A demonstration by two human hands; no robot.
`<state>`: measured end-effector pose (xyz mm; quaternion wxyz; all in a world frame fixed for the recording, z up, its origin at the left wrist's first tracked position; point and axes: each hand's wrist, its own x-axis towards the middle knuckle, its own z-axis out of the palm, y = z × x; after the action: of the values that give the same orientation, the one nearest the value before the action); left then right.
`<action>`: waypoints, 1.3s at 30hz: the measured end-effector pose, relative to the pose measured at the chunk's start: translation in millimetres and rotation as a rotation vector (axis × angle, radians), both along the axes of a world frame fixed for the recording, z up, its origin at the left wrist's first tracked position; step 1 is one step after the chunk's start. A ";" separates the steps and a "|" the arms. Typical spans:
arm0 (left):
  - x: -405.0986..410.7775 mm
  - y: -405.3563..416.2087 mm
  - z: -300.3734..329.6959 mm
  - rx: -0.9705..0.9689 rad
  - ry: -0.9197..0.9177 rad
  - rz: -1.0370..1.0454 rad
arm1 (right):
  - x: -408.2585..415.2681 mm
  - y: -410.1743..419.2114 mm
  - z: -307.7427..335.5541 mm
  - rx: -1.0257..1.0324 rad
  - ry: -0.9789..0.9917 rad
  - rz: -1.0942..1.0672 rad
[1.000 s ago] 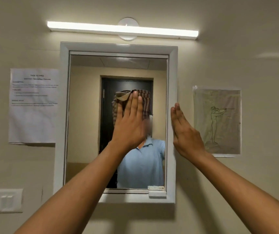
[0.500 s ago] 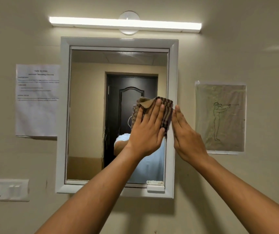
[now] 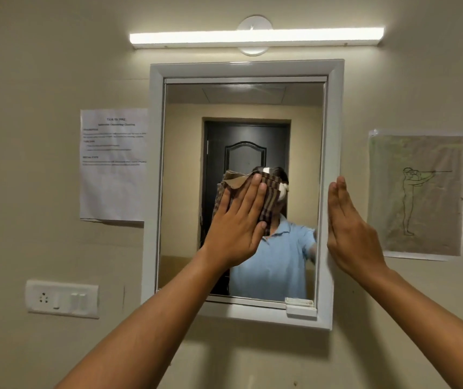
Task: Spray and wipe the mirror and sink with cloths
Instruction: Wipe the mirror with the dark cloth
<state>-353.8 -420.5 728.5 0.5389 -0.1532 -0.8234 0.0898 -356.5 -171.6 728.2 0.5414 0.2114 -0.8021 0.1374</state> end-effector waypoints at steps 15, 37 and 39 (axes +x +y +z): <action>8.0 -112.7 -14.6 0.164 0.000 0.011 | 1.9 -14.0 -5.8 -0.065 0.025 -0.097; -1.6 42.1 -43.2 0.122 0.006 -0.087 | 14.2 3.9 -52.7 0.048 -0.116 -0.068; -1.5 66.4 -36.1 0.096 0.021 -0.110 | 11.5 5.5 -54.0 0.050 -0.102 -0.042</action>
<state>-355.3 -354.1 692.5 0.5586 -0.1715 -0.8113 0.0221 -345.0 -166.2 674.2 0.4970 0.2010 -0.8361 0.1166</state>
